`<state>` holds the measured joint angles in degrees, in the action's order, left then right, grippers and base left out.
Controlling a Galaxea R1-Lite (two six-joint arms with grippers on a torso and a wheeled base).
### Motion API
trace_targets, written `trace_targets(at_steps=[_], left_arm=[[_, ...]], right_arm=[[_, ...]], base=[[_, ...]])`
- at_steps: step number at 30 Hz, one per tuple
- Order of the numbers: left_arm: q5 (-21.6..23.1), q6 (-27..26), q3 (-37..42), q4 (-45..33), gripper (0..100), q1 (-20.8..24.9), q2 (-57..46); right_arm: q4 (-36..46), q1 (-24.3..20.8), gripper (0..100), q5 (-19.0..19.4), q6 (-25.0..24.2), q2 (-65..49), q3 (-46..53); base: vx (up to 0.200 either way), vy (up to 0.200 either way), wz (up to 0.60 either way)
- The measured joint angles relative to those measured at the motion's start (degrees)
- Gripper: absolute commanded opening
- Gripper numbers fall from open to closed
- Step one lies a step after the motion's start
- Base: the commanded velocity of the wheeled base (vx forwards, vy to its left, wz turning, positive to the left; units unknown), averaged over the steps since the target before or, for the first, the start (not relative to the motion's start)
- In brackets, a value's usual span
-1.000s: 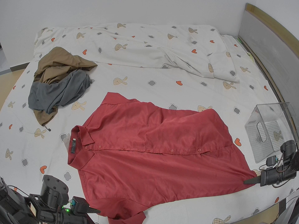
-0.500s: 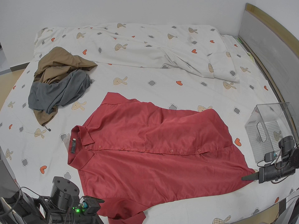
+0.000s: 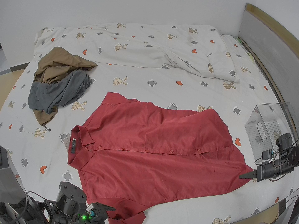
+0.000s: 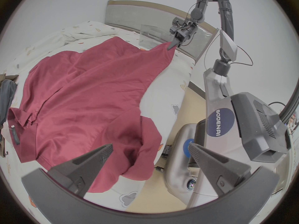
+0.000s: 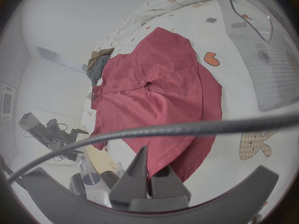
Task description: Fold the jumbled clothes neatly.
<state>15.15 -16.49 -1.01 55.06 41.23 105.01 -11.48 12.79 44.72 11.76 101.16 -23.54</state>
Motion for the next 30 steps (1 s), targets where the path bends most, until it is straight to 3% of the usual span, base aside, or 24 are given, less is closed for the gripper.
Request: trace_targets(at_steps=[16,17,30], left_arm=[[1.6,0.0,0.0,0.3,100,-0.3,8.1],[1.5,-0.1,0.0,0.3,0,-0.4,8.5],[1.7,0.9,0.0,-5.3,0,-1.5,6.5]], right_arm=[[0.0,-0.5,0,0.0,-0.2,0.7,-0.9],[0.0,-0.5,0,0.0,-0.2,0.7,-0.9],[0.0,-0.4,0,-0.3,-0.2,1.5,-1.6]], base=[[0.0,0.0,0.0],[0.0,0.0,0.0],[0.0,0.0,0.0]])
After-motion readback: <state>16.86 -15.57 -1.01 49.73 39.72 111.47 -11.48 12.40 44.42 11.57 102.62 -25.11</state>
